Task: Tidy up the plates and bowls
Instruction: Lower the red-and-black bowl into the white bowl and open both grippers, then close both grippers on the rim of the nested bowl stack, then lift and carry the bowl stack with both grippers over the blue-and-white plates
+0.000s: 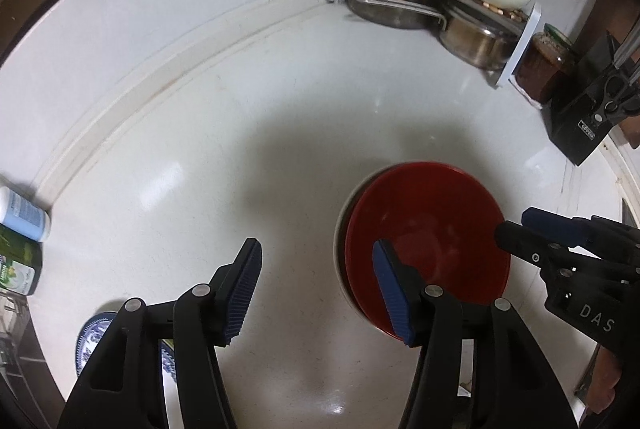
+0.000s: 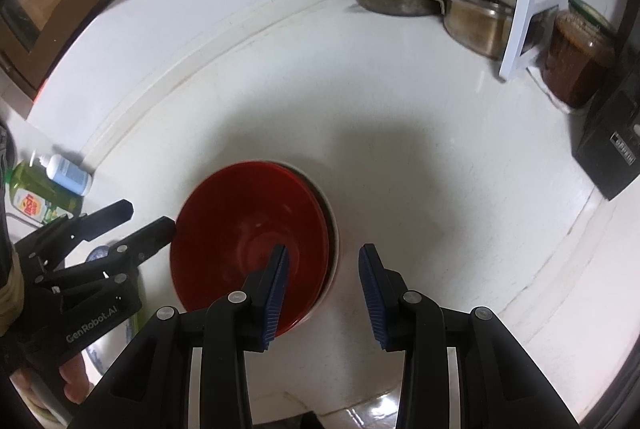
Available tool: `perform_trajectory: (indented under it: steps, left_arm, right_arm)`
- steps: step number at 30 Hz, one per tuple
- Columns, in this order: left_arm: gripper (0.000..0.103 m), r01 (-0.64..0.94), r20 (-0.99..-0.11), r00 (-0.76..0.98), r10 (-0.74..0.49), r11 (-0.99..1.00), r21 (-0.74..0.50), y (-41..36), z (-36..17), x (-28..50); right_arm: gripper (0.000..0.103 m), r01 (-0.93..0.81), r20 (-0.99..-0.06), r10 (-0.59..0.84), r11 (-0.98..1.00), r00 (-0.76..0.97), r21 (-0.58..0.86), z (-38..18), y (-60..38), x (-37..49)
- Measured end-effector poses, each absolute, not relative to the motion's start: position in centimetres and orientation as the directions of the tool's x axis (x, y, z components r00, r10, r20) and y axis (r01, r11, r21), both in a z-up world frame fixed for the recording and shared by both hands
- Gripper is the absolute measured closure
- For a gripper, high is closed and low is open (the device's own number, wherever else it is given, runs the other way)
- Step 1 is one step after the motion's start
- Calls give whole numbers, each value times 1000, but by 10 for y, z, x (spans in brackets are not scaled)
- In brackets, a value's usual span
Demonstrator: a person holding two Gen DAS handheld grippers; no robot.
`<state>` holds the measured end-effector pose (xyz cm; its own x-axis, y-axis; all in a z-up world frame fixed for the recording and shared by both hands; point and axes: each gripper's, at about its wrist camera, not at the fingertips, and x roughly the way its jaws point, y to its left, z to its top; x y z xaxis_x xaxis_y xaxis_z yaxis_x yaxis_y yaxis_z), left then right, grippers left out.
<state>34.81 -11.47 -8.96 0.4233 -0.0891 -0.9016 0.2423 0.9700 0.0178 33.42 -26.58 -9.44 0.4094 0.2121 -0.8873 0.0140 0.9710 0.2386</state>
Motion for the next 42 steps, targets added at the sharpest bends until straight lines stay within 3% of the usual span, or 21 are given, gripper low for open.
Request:
perform_trajectory:
  steps: [23,28,32,34,42]
  left_arm:
    - [47,215,-949,306,-77,977,-10,-134,-137,372]
    - [56,210,-954,282,-103,977,-43,-133,-143,373]
    - [74,214,-953,266,-146,973,-90,-134,-143,371]
    - [75,207,-954,261,-148,974,-95,-138,-143,372]
    - [75,157,-959,238,-154,980,-119,-137,-144,372]
  right_arm:
    - [66,90,-910,277,944,309,318,-147,-275,354]
    - [66,99,-913,293,938,282,331,-154,-273,356]
    - [67,116,-913,320,927,254,357,-160,-273,354]
    - [73,123,-907,346,916,240,382,-163,-273,355]
    - [74,160,-925,290,929,247,334,-158,-267,353]
